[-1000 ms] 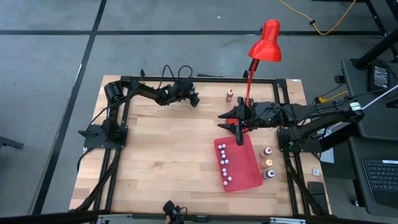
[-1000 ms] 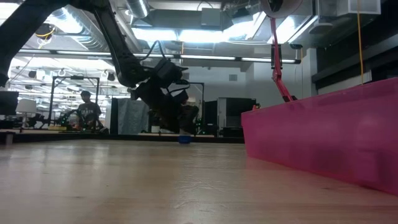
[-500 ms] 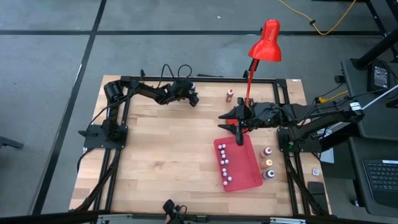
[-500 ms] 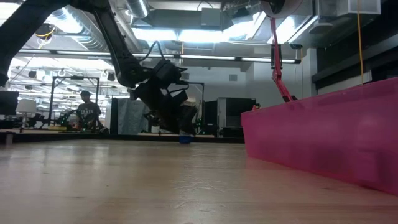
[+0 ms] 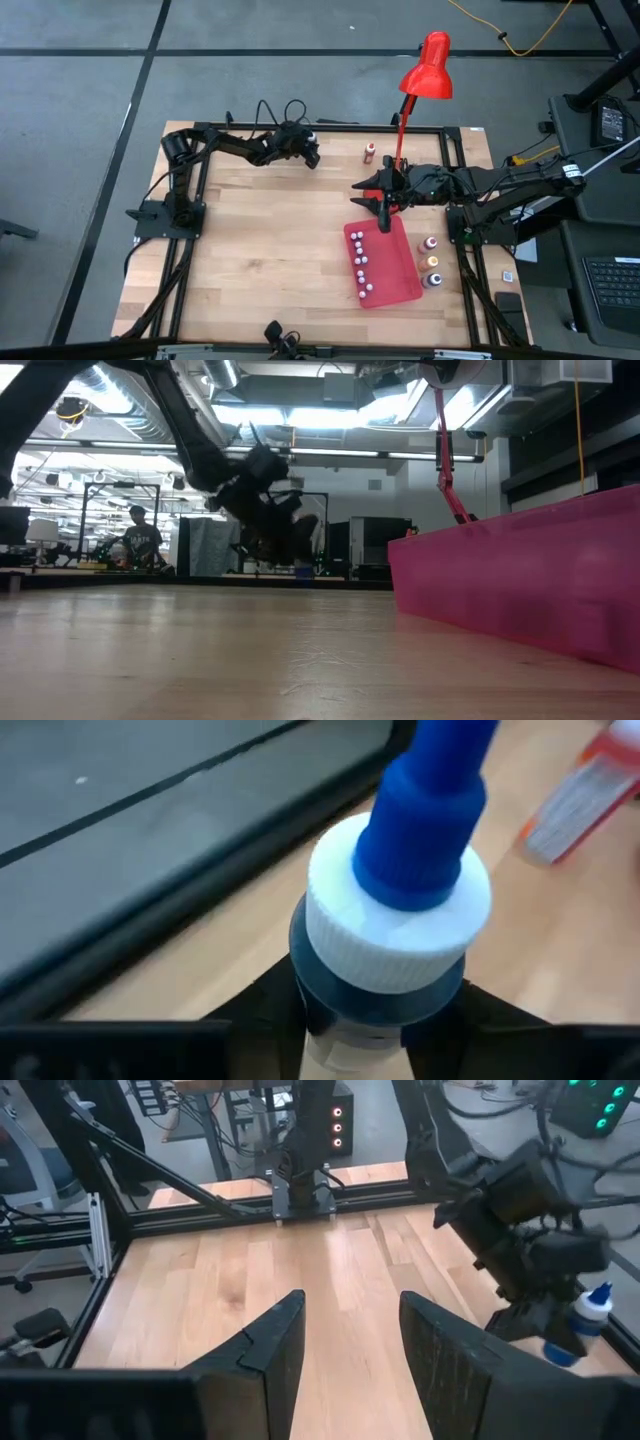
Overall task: Pick & Place food coloring
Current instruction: Put the large blue food coloring bottle into the red bin
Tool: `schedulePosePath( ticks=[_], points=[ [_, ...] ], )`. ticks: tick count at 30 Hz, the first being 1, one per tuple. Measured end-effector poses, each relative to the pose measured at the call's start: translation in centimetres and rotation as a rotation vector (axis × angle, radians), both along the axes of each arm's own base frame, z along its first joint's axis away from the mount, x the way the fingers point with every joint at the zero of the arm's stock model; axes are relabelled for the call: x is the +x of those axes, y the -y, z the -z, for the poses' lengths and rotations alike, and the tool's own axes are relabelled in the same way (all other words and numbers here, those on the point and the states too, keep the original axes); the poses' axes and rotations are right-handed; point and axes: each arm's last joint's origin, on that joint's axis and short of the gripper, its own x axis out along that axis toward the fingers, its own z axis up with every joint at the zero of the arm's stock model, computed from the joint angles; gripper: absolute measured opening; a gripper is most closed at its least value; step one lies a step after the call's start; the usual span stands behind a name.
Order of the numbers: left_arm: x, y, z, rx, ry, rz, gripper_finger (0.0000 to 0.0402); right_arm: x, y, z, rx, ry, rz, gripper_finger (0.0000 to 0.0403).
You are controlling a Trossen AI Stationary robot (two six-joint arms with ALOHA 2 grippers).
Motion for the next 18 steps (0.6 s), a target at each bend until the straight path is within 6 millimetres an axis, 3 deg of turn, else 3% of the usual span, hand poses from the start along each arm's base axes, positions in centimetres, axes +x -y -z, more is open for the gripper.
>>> schedulePosePath(
  ticks=[6,10,18],
  points=[
    [-0.3,0.4,-3.6,0.029,0.087,0.045,0.0108,0.0,0.0,-0.1,0.020,0.016,0.007,0.0165],
    [-0.7,1.4,-5.9,0.003,0.127,0.128,0.0109,0.0,0.0,-1.4,0.032,0.047,0.009,0.0166],
    [-0.7,6.9,-11.2,-0.048,0.216,0.390,0.0106,-0.4,0.6,-3.6,0.004,-0.005,0.021,0.0202]
  ],
)
